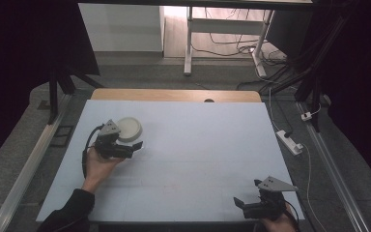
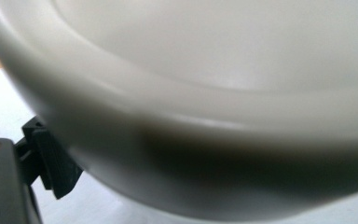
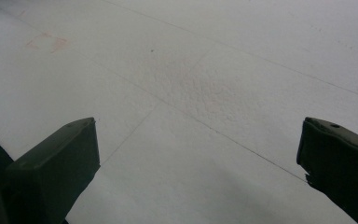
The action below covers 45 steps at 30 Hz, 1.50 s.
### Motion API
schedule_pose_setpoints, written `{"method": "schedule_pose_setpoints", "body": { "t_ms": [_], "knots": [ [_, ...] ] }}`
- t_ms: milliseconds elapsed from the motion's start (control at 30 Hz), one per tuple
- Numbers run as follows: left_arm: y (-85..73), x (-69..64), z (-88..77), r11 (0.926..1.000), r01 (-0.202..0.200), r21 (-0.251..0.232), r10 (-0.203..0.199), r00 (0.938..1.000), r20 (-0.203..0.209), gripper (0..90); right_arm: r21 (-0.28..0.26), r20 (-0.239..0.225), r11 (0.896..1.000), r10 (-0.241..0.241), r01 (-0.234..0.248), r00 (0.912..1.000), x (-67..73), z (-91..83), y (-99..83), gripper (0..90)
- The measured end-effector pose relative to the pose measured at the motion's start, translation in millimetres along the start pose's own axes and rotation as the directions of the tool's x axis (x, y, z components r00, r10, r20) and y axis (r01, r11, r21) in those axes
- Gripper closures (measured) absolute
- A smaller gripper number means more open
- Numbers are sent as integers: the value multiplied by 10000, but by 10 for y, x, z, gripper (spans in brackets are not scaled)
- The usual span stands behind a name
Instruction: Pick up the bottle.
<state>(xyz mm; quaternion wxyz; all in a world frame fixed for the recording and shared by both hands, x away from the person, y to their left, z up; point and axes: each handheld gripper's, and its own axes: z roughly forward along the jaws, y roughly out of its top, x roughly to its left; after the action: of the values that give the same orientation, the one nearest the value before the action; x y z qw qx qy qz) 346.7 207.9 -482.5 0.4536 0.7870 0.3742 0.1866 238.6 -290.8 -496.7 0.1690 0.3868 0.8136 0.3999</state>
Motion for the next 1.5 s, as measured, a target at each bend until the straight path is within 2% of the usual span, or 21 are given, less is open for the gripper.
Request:
{"method": "schedule_pose_setpoints", "body": {
  "t_ms": [267,433,733,867,1100,1433,1500],
  "knots": [
    [91,-235,64,9992,-405,49,402,9973,609,77,0,-5,10000,5,-5,10000,0,0,0,0],
    [138,-383,100,9969,-772,144,754,9922,992,77,-4,-8,10000,4,-4,10000,-1,0,0,0],
    [191,-620,176,9951,-972,170,932,9823,1627,77,0,-15,10000,25,-25,10000,-2,0,1,0],
    [201,-746,204,9934,-1127,192,1070,9758,1904,77,-13,-30,10000,13,-13,10000,-2,0,0,0],
    [194,-947,231,9882,-1485,386,1350,9612,2407,77,-39,-42,10000,-21,21,10000,1,-3,0,0],
    [190,-1153,253,9832,-1775,435,1551,9363,3150,77,-17,-45,10000,-72,72,10000,6,-2,1,0],
    [186,-1184,266,9819,-1837,461,1597,9339,3198,77,-19,-49,10000,-72,72,10000,7,-1,1,0]
  ]
}}
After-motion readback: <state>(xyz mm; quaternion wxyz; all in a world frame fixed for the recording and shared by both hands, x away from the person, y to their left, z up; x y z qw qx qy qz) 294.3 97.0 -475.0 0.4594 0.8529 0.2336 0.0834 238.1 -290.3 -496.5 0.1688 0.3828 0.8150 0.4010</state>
